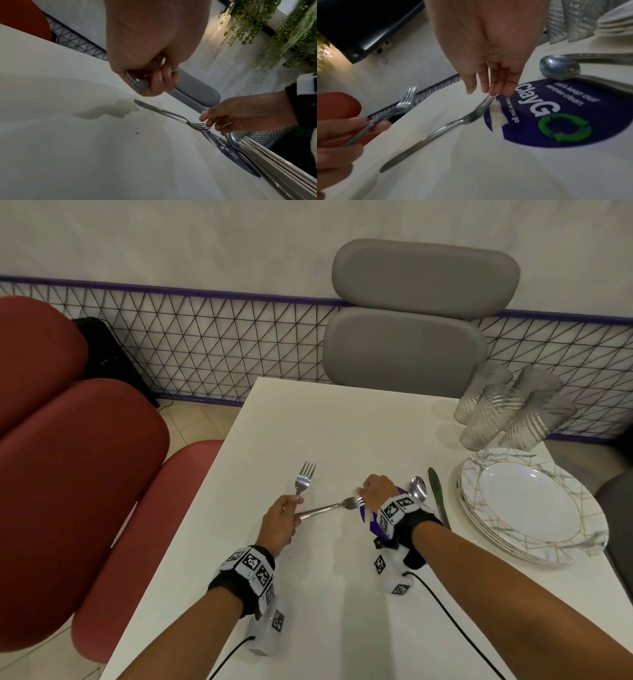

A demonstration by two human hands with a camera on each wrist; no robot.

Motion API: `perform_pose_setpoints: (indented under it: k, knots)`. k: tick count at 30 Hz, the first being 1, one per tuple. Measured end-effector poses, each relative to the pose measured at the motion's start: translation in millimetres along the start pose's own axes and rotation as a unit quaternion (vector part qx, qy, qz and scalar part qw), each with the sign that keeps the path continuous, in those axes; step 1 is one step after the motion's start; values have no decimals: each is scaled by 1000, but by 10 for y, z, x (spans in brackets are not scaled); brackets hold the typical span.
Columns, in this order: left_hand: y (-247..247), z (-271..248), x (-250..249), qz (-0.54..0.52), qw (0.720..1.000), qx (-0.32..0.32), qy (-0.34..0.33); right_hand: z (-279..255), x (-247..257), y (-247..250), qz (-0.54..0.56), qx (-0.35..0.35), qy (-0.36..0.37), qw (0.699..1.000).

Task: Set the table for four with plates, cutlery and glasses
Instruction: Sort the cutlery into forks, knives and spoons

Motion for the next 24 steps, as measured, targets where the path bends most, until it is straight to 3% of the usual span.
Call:
perform_pose_setpoints:
  k: [7, 12, 14, 18, 21, 24]
  knots:
    - [189, 16, -103, -5, 997, -47, -64, -78, -65, -263, 15, 39, -14, 999]
    - [246, -1, -119, -5, 995, -61, -79, -189, 187, -462, 17, 43, 48, 998]
    - [266, -19, -153, -2, 994, -67, -87, -220, 264, -439, 65, 44, 67, 995]
    - [365, -61, -246, 50, 988, -91, -118, -344, 662, -124, 159, 77, 188, 966]
    - [268, -89, -251, 89, 987, -51, -120, -509, 898, 78, 167, 99, 252, 948]
    - [13, -153, -222, 61, 994, 17, -91, -596, 977, 280, 170, 34, 271, 947]
Point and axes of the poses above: each hand's wrist, its own z-axis towards the middle knuckle, its own y-axis out of the back of the hand, x = y × z, the point moved 10 cm from there along z, towards the middle knuckle, and after that the axes turned 5 degrees about y, right-handed, at the moved point
